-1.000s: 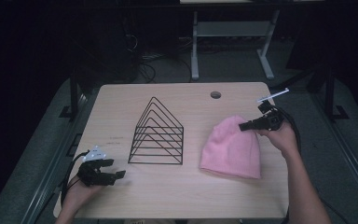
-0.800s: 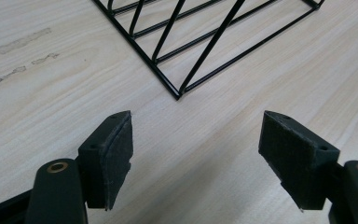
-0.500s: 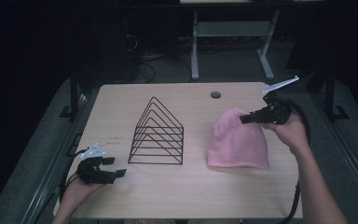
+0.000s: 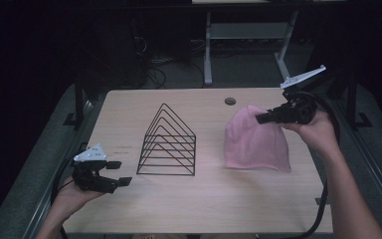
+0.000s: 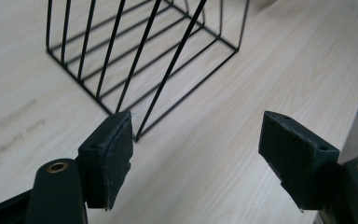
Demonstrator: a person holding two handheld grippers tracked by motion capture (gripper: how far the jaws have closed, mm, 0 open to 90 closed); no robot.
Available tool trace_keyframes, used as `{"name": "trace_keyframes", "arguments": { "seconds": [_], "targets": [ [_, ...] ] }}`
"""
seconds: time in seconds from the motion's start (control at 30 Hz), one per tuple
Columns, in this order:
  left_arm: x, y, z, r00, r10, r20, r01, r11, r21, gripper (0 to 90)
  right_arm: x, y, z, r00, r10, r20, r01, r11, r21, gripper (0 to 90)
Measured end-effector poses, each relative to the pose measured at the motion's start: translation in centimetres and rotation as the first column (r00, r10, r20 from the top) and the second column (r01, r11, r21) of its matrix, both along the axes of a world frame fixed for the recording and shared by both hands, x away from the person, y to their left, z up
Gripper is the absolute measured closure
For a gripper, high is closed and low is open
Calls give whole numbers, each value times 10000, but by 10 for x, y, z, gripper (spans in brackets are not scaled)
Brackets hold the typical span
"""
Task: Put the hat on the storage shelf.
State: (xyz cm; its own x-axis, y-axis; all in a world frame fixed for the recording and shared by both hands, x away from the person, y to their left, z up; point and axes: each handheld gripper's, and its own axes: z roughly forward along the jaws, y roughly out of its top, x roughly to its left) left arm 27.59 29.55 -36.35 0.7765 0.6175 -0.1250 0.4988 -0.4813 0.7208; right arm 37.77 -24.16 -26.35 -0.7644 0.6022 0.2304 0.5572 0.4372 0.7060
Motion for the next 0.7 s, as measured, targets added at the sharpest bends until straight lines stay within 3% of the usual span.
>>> {"name": "trace_keyframes", "arguments": {
  "seconds": [0.27,0.4,0.5,0.6,0.7],
  "targets": [
    [7,-19,36,9957,-900,227,888,9950,467,262,-4,1,21,9995,136,280,-133,9999,-90,798],
    [9,-29,47,9923,-1179,374,1160,9920,502,261,-6,1,29,9990,126,423,-127,9999,11,798],
    [10,-46,63,9842,-1680,554,1644,9844,631,261,-7,2,35,9983,202,538,-204,9998,37,798],
    [10,-55,70,9798,-1897,632,1855,9804,666,262,-9,3,41,9975,281,650,-287,9996,73,798],
    [10,-74,79,9691,-2353,740,2279,9689,962,262,-11,4,45,9966,372,738,-381,9992,104,798]
  ]
}}
